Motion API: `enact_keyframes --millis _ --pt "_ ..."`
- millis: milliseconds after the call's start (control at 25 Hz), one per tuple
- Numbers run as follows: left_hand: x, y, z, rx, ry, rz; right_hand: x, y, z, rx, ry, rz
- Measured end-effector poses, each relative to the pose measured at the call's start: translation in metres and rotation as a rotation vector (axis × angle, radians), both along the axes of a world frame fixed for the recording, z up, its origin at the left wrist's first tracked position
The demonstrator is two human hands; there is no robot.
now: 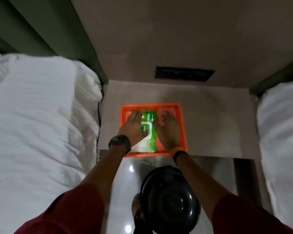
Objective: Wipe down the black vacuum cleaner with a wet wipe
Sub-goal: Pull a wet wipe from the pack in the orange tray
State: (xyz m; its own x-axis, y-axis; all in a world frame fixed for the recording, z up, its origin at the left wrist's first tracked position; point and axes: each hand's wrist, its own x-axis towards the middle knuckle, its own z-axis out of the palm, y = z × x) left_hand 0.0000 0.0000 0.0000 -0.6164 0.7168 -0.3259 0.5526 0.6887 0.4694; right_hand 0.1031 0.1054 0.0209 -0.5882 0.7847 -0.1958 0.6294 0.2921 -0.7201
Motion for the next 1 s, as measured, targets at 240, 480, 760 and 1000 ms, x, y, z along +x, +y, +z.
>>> enact_keyframes --millis 240,480,760,1000 --pt "-0.011 -0.005 -0.105 -0.166 -0.07 -0.183 -0.01 -0.028 -0.108 -0.317 -0.23 -0.103" --pt "-0.017 0.001 -0.116 -0.122 0.078 -0.245 -0.015 -0.03 -0.124 -0.425 -0.153 -0.259" --pt "-0.021 0.0 -0.104 0.067 -0.181 -0.069 -0.014 -0.021 -0.128 -0.501 0.035 -0.183" --pt "-0.011 -0.014 -0.101 0.223 -0.349 0.212 -0.014 -0.021 -0.139 -0.156 -0.184 0.077"
